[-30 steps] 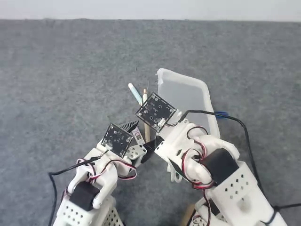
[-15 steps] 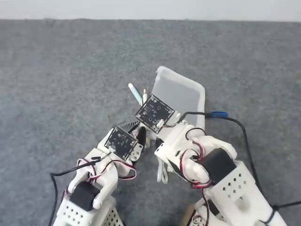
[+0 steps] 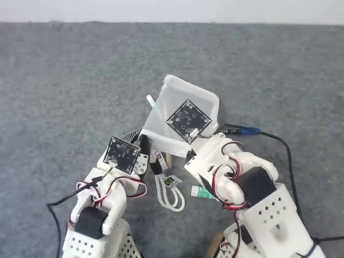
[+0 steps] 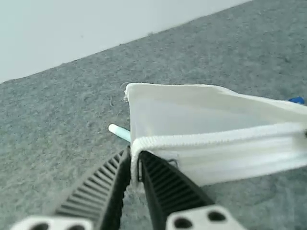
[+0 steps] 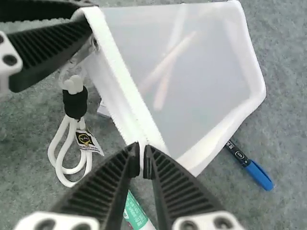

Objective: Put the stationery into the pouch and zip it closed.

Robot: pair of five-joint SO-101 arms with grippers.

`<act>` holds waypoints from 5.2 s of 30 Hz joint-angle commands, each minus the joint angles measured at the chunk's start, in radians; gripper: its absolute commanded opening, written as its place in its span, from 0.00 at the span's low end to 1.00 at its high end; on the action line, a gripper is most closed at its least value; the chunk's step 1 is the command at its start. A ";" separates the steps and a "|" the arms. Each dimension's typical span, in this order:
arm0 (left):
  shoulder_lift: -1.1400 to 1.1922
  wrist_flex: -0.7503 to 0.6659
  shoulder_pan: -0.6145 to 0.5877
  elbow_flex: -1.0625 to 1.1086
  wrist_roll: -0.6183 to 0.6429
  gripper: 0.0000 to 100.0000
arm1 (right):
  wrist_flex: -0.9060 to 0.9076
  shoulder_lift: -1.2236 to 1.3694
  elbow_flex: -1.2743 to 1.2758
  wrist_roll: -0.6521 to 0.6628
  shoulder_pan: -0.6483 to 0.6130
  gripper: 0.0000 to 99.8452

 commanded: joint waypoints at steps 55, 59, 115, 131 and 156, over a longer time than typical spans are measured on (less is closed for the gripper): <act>-0.020 0.026 -0.117 -0.122 0.110 0.01 | -1.150 -0.028 0.654 -0.353 -0.312 0.12; -0.020 0.026 -0.117 -0.122 0.110 0.01 | -1.191 -0.028 0.660 -0.353 -0.311 0.02; -0.020 0.031 -0.117 -0.122 0.109 0.05 | 0.091 -0.380 0.028 -0.146 0.120 0.01; -0.018 0.060 -0.066 -0.116 0.110 0.18 | 0.174 -0.381 -0.064 -0.149 -0.053 0.01; -0.020 0.137 -0.055 -0.174 0.107 0.01 | 0.186 -0.479 -0.091 -0.198 0.061 0.18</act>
